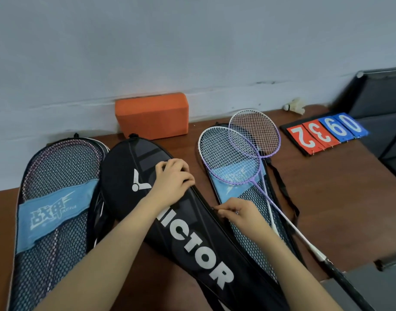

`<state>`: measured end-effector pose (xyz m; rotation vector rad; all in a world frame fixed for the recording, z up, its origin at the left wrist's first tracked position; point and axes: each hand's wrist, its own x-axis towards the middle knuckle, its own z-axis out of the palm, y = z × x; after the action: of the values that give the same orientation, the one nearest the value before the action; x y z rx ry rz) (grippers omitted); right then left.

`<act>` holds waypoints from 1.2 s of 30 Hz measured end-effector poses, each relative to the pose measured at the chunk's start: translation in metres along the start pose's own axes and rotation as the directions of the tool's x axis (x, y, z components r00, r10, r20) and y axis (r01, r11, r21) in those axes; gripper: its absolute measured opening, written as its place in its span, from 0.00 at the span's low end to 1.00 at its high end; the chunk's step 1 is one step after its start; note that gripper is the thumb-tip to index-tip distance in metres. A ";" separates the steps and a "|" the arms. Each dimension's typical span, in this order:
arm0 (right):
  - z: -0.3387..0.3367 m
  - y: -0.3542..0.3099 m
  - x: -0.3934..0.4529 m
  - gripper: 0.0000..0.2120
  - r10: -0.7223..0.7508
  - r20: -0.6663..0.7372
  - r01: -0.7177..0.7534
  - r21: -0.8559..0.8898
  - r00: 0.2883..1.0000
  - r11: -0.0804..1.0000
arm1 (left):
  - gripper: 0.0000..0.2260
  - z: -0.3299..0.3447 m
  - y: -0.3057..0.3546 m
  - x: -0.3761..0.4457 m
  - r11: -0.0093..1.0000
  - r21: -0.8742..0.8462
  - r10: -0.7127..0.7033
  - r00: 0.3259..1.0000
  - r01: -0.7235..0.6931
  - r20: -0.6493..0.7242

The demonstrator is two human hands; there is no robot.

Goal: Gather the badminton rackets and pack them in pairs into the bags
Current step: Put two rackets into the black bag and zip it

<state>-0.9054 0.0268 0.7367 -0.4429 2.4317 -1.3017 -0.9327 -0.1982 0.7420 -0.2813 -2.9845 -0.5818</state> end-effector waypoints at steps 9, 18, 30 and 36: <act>-0.007 0.043 -0.071 0.06 0.137 0.004 -0.131 -0.261 0.991 0.956 | 0.06 0.029 -0.006 0.007 0.999 0.046 0.010 0.999 -0.008 -0.052; -0.006 0.050 -0.066 0.04 -0.105 0.030 0.107 -0.436 0.994 0.894 | 0.10 0.059 0.066 -0.055 0.982 0.011 0.185 0.974 -0.188 0.128; -0.022 0.071 -0.085 0.04 -0.110 0.073 0.122 -0.192 0.991 0.974 | 0.13 0.070 0.088 -0.078 0.982 0.177 0.057 0.995 -0.070 0.078; -0.048 0.098 -0.121 0.05 -0.034 0.177 0.067 -0.180 0.984 0.981 | 0.15 0.083 0.093 -0.076 0.981 0.188 -0.047 0.999 0.049 -0.018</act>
<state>-0.8295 0.1657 0.6978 -0.6435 2.4169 -1.0123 -0.8445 -0.0946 0.6904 -0.1901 -3.0121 -0.3005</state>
